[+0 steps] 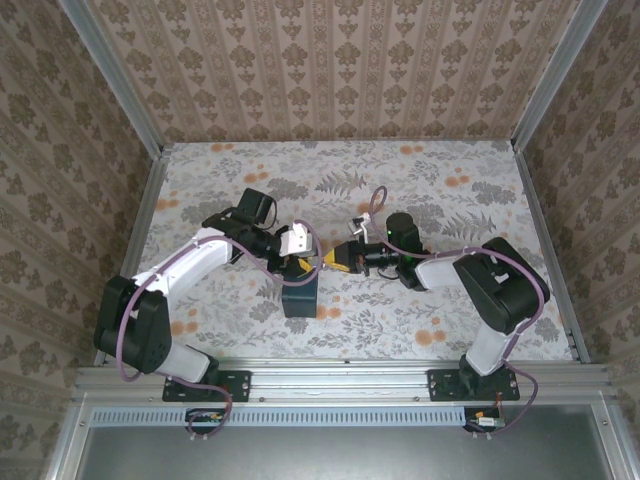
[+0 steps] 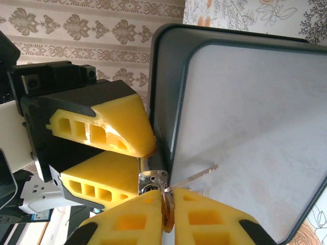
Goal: Unlock the padlock with the key
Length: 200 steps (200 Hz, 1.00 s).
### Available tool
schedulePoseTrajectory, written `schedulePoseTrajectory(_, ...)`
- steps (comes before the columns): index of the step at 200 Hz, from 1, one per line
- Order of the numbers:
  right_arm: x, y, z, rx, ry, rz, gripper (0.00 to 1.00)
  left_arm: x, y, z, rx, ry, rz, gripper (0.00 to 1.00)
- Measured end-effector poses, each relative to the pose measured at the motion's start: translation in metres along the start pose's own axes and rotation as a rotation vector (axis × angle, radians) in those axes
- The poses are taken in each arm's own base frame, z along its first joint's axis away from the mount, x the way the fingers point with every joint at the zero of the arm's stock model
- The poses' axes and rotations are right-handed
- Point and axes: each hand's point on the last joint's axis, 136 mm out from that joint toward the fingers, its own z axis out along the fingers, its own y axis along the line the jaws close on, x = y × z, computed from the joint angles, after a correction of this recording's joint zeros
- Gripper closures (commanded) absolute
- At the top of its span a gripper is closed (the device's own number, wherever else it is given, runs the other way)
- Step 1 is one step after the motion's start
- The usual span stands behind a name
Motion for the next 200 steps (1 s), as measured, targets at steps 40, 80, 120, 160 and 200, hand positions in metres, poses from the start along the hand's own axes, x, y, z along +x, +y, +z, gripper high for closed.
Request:
schedulePoseTrajectory(40,-0.001,0.002,0.000,-0.002,-0.003,-0.006,0.92,0.000,0.000,0.000,0.000,0.000,0.000,0.66)
schedulePoseTrajectory(80,-0.001,0.002,0.000,-0.003,-0.003,-0.006,0.94,0.000,0.000,0.000,0.000,0.000,-0.001,0.66)
schedulePoseTrajectory(120,0.000,0.004,0.001,-0.006,-0.005,-0.011,0.97,0.000,0.000,0.000,-0.001,0.000,-0.015,0.67)
schedulePoseTrajectory(160,-0.005,0.006,0.005,-0.016,-0.035,0.021,1.00,0.002,0.005,-0.002,-0.021,0.003,-0.049,0.71)
schedulePoseTrajectory(200,-0.004,0.006,0.009,-0.024,-0.104,0.062,1.00,0.003,0.010,-0.002,-0.061,-0.004,-0.073,0.73)
